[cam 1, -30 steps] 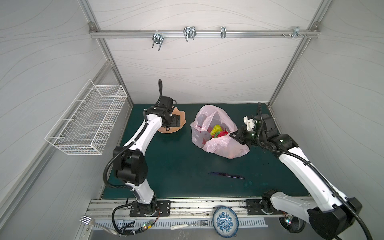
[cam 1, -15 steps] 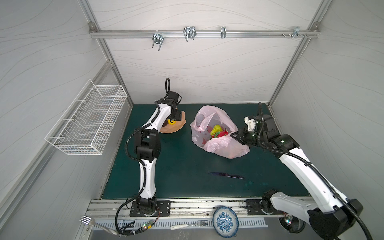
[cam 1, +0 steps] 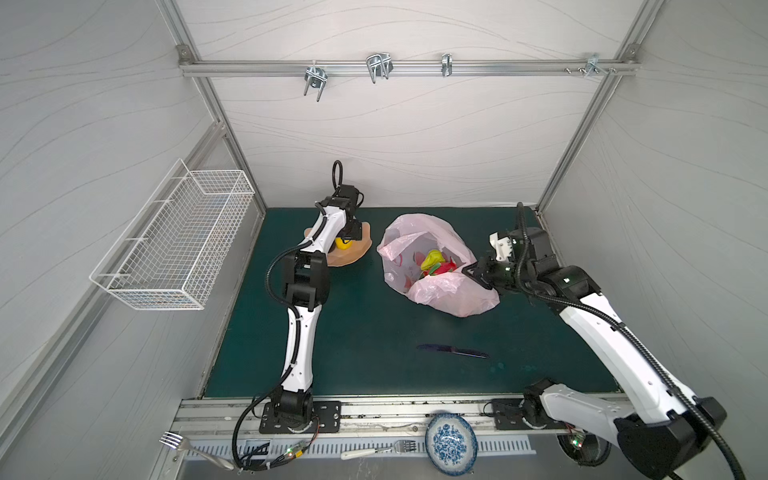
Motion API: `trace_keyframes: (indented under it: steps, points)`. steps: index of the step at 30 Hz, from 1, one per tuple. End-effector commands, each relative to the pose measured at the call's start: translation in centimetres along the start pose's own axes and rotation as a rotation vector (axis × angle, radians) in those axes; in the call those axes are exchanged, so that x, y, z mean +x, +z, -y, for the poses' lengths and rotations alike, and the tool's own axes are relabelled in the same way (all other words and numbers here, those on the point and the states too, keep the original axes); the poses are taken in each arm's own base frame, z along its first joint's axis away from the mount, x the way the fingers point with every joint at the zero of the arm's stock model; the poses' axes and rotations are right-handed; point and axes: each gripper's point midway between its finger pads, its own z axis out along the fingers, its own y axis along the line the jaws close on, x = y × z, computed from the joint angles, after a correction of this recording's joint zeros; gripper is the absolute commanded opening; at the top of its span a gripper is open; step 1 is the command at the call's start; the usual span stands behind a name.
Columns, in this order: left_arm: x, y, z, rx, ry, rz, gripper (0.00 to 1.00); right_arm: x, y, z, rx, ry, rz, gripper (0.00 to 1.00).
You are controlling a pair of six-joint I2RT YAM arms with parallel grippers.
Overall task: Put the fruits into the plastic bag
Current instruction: 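Lower the open left gripper onto the yellow lemon in the bowl, then close the left gripper on the lemon and lift it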
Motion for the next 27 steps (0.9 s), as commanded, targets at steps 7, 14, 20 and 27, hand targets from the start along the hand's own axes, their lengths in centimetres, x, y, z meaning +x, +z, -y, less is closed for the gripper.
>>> trace_keyframes:
  steps: [7, 14, 20, 27]
  points:
    - [0.5, 2.6, 0.0, 0.003, -0.006, -0.052, 0.78, -0.4, -0.4, 0.0, 0.019, -0.003, 0.006, 0.00]
    - [0.3, 2.6, 0.1, 0.016, 0.001, -0.045, 0.70, -0.4, -0.3, -0.1, 0.016, -0.004, 0.003, 0.00]
    - [0.6, 2.7, 0.3, 0.039, 0.005, -0.058, 0.60, -0.5, -0.4, -0.1, 0.016, -0.004, 0.008, 0.00]
    - [-0.8, -0.6, -0.2, 0.055, -0.015, 0.016, 0.42, -0.5, -0.5, -0.1, 0.015, -0.005, 0.011, 0.00]
